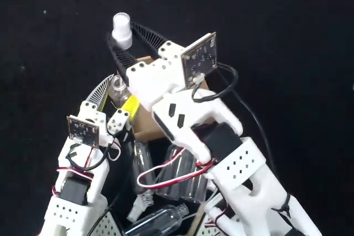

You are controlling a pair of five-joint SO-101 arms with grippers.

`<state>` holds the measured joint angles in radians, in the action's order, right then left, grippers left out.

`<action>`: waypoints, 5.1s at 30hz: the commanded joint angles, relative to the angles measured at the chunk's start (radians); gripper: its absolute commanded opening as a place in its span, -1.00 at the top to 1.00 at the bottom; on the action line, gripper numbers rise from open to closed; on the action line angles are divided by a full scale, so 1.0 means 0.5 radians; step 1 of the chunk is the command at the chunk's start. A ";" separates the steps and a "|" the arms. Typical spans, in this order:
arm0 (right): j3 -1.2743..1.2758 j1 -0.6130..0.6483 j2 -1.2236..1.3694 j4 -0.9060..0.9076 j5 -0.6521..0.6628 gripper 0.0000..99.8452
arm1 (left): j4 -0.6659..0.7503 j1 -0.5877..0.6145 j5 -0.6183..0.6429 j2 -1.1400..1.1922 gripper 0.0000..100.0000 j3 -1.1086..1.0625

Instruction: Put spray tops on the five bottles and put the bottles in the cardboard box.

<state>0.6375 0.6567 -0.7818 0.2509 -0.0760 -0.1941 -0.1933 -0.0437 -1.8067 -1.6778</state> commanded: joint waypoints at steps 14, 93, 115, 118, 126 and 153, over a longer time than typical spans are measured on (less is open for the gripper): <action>0.161 0.181 -0.299 0.423 -0.006 0.68 | -0.006 -0.014 0.009 -0.028 0.94 -0.044; 0.404 -0.758 1.115 0.933 -0.292 0.88 | -0.061 -0.011 0.015 -0.028 0.94 -0.044; 0.634 -1.151 0.818 0.878 -0.288 0.98 | -0.064 -0.002 0.003 -0.028 0.94 -0.044; 0.671 -1.194 0.809 0.887 -0.288 0.98 | -0.064 -0.002 0.003 -0.028 0.94 -0.044; 0.710 -0.822 0.809 0.905 -0.104 0.98 | -0.064 -0.002 0.003 -0.028 0.94 -0.044; -0.155 -0.816 1.324 0.555 0.018 0.67 | -0.064 -0.002 0.003 -0.028 0.94 -0.044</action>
<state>0.6544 0.2486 -0.2125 0.5992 -0.0790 -0.2202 -0.1918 -0.0453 -1.8067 -1.6778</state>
